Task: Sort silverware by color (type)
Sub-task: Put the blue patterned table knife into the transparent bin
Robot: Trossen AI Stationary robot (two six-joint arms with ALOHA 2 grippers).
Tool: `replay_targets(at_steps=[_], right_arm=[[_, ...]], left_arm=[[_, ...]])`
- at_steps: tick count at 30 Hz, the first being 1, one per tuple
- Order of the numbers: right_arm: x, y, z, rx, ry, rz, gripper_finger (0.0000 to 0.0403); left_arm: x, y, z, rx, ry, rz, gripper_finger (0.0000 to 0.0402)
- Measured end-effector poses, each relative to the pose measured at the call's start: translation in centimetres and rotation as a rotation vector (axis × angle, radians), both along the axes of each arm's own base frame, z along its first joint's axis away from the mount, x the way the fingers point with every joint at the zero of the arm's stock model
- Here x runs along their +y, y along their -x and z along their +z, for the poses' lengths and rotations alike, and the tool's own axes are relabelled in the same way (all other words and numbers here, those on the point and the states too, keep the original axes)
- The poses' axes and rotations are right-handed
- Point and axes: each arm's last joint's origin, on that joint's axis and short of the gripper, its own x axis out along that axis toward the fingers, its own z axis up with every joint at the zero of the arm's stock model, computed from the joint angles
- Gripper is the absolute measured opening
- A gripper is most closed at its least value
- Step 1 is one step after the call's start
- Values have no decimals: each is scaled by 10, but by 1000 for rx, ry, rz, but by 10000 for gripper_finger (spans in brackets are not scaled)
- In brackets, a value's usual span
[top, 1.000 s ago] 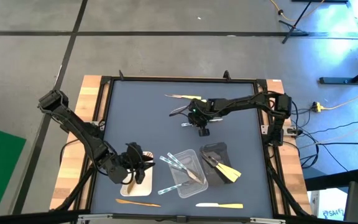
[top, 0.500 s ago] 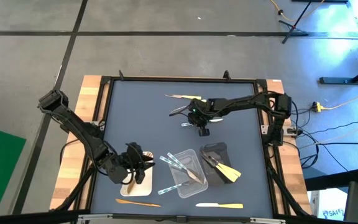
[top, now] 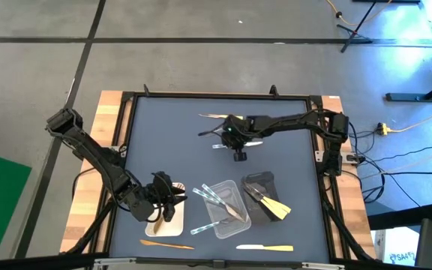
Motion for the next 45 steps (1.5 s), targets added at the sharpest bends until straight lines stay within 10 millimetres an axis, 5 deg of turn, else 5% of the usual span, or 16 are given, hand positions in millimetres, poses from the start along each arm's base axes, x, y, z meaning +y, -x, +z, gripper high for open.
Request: replay_targets(at_steps=[23, 45], right_arm=[[0, -41, 74, -251, -32, -71, 14], [91, -70, 146, -456, -211, 9, 14]], left_arm=[[2, 1, -1, -2, -59, 27, 121], [10, -4, 0, 43, -319, -54, 121]])
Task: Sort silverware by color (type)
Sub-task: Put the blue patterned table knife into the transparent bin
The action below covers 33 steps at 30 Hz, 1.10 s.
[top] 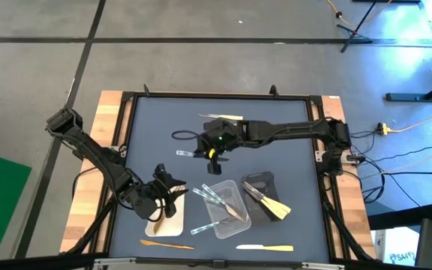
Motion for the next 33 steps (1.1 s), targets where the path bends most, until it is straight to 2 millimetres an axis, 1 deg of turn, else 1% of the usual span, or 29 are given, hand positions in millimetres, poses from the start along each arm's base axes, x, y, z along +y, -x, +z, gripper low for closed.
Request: replay_targets(at_steps=[8, 18, 23, 33], right_arm=[[33, 0, 10, -9, -113, -17, 14], [72, 5, 9, 10, -164, -162, 14], [88, 9, 8, 30, -204, -197, 14], [129, 23, 4, 61, -192, -253, 14]], left_arm=[[0, 0, 0, 30, -71, -47, 121], [3, 4, -5, 99, -133, -65, 121], [4, 5, -7, 119, -148, -66, 121], [4, 6, -7, 123, -152, -66, 121]])
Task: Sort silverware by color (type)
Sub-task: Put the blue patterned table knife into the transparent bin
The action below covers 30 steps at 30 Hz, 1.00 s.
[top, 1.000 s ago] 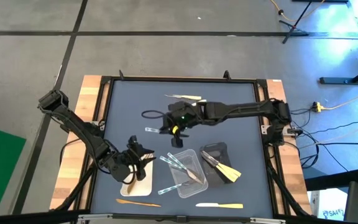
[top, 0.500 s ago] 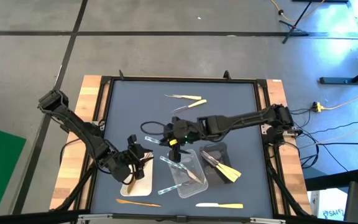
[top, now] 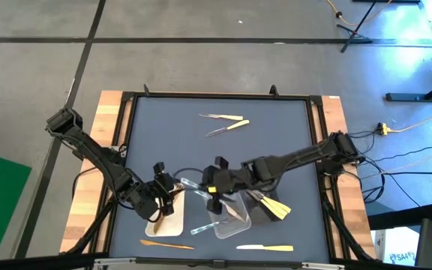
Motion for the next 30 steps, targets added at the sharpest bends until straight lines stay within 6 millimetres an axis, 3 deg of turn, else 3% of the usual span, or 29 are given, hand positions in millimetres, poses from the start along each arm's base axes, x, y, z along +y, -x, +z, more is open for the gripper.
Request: replay_targets(at_steps=[7, 12, 24, 30], right_arm=[[25, 12, -3, -1, 65, -59, 14], [35, 18, -25, 18, 47, -101, 14], [31, 24, -78, -7, -93, -200, 14], [28, 30, -95, 16, -114, -228, 14]], left_arm=[[0, 0, 0, 0, 0, 0, 121], [0, 0, 0, 0, 0, 0, 121], [0, 0, 0, -1, 1, 0, 121], [0, 0, 0, 0, 1, 0, 121]])
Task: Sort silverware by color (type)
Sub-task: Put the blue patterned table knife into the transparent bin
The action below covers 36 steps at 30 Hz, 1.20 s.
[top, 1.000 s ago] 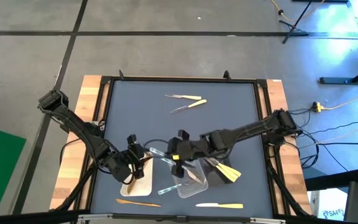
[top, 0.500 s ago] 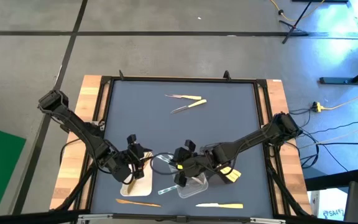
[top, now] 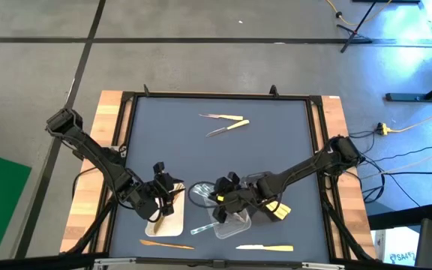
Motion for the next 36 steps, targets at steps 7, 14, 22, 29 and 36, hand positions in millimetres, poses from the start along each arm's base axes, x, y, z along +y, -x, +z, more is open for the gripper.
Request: replay_targets(at_steps=[7, 14, 22, 29, 36], right_arm=[[-1, 2, -8, -7, 4, -8, 14], [-2, 4, -11, 4, 10, -8, 14], [-2, 4, -11, 7, 12, -7, 14], [-2, 4, -11, 7, 12, -7, 14], [-2, 4, -11, 6, 12, -7, 14]], left_arm=[[0, 0, 0, 0, 0, 0, 121], [0, 0, 0, 0, 0, 0, 121], [0, 0, 0, 0, 0, 0, 121], [0, 0, 0, -1, 0, 0, 121], [0, 0, 0, -1, 0, 0, 121]])
